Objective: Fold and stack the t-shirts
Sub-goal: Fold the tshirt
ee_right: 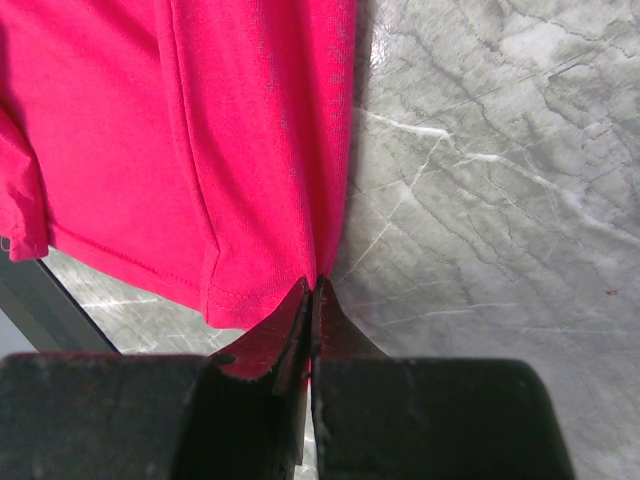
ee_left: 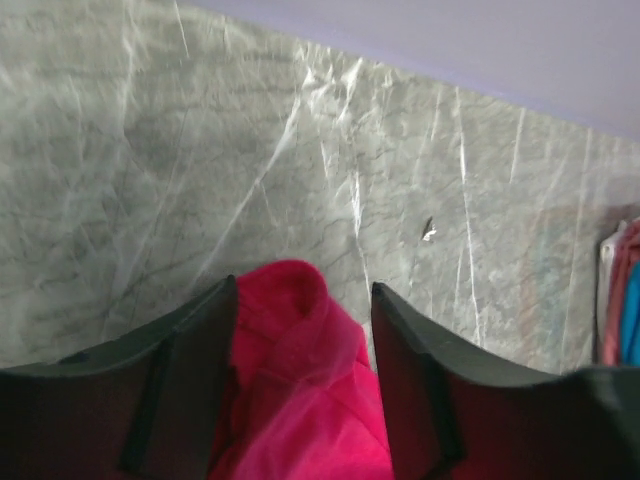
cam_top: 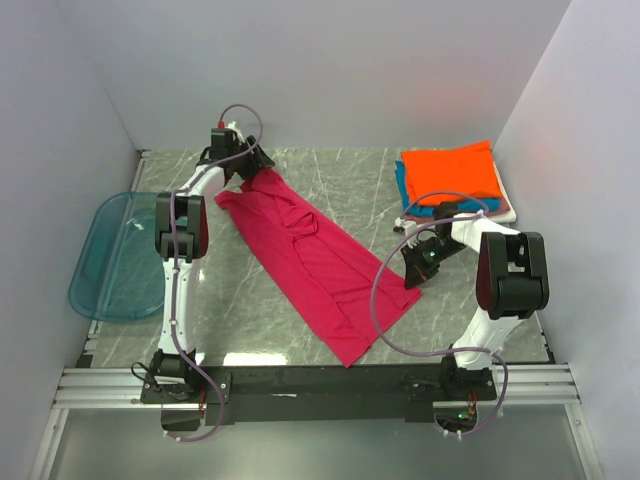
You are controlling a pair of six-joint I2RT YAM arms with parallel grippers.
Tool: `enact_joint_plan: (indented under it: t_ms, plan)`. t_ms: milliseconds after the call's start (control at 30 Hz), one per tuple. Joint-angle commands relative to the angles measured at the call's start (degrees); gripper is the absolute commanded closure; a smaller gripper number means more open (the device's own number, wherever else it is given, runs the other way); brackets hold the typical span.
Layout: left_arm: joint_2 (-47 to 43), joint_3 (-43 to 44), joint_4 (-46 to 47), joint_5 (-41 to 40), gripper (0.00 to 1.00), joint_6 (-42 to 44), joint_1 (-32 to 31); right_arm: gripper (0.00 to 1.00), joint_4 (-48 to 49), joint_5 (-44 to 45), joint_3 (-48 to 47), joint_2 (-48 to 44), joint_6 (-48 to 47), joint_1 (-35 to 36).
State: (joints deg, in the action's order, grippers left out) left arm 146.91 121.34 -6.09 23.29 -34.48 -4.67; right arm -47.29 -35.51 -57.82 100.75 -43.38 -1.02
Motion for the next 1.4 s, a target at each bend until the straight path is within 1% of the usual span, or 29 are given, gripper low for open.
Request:
enact_joint_plan:
  t_ms: [0,133,167,233,267,333,367,633,867,967,1100,1133,1167,1200,1233,1267,1333,1367]
  plan:
    - [-0.2,3.7,-2.6,-4.1,0.42,3.3,-0.8,0.97,-1.5,-0.6,-1.7,0.1,-1.1,-0.5]
    - [0.2,3.8,-3.5,-5.2,0.56,3.4,-0.8,0.97,-1.7,-0.6,-1.7,-0.1,-1.1,-0.6]
    - [0.4,3.7,-3.1,-5.1,0.67,3.4,-0.8,0.97,-1.6,-0.6,-1.7,-0.2,-1.1,-0.5]
    - [0.5,3.9,-2.8,-4.8,0.78,3.0,-0.8,0.98,-1.6,-0.6,-1.6,-0.2,-1.1,-0.5]
    - [0.5,4.1,-2.7,-5.0,0.88,2.7,-0.8,0.99,-1.6,-0.5,-1.6,-0.2,-1.1,-0.5]
    - [0.7,4.7,-2.6,-5.4,0.98,2.2,-0.8,1.0,-1.7,-0.2,-1.5,-0.1,-1.2,-0.6]
    - [0.7,4.8,-2.5,-5.9,1.0,2.0,-0.7,1.0,-1.8,-0.1,-1.4,-0.1,-1.2,-0.6]
    - [0.0,3.6,0.2,-9.6,1.0,-0.7,0.3,1.0,-2.2,0.8,-0.8,-1.8,-1.7,-1.7]
    - [2.1,6.3,-0.9,-12.7,1.0,-1.6,0.8,1.0,-2.0,2.7,-0.6,-1.7,-1.3,-2.5]
    - [2.7,6.1,0.1,-12.4,1.0,-2.2,0.8,1.0,-2.1,2.6,-0.6,-1.9,-1.5,-2.8]
    - [4.3,8.1,0.1,-10.0,1.0,-2.9,0.8,1.0,-3.0,2.1,-1.1,-1.3,-1.9,-2.9]
    - [4.3,8.1,0.3,-9.6,0.99,-3.1,0.8,1.0,-3.2,1.7,-1.4,-1.1,-2.1,-2.9]
    - [4.3,8.0,0.5,-9.5,0.88,-3.5,0.8,0.94,-3.3,1.4,-1.6,-1.1,-2.2,-2.9]
    - [4.2,7.7,0.5,-9.6,0.69,-4.1,0.8,0.88,-3.7,1.0,-1.9,-1.3,-2.4,-2.9]
    - [3.9,7.6,0.7,-9.7,0.69,-4.0,0.8,0.82,-3.8,1.0,-1.9,-1.5,-2.4,-2.9]
    - [3.1,7.5,1.0,-9.8,0.57,-3.8,0.8,0.7,-3.8,0.9,-1.9,-1.9,-2.4,-2.9]
    - [1.9,7.7,1.3,-10.2,0.47,-2.6,0.8,0.59,-3.7,1.1,-2.0,-3.1,-2.5,-2.9]
    - [0.1,7.9,1.3,-11.3,0.4,-2.0,0.8,0.54,-3.6,1.6,-2.1,-3.5,-2.6,-2.9]
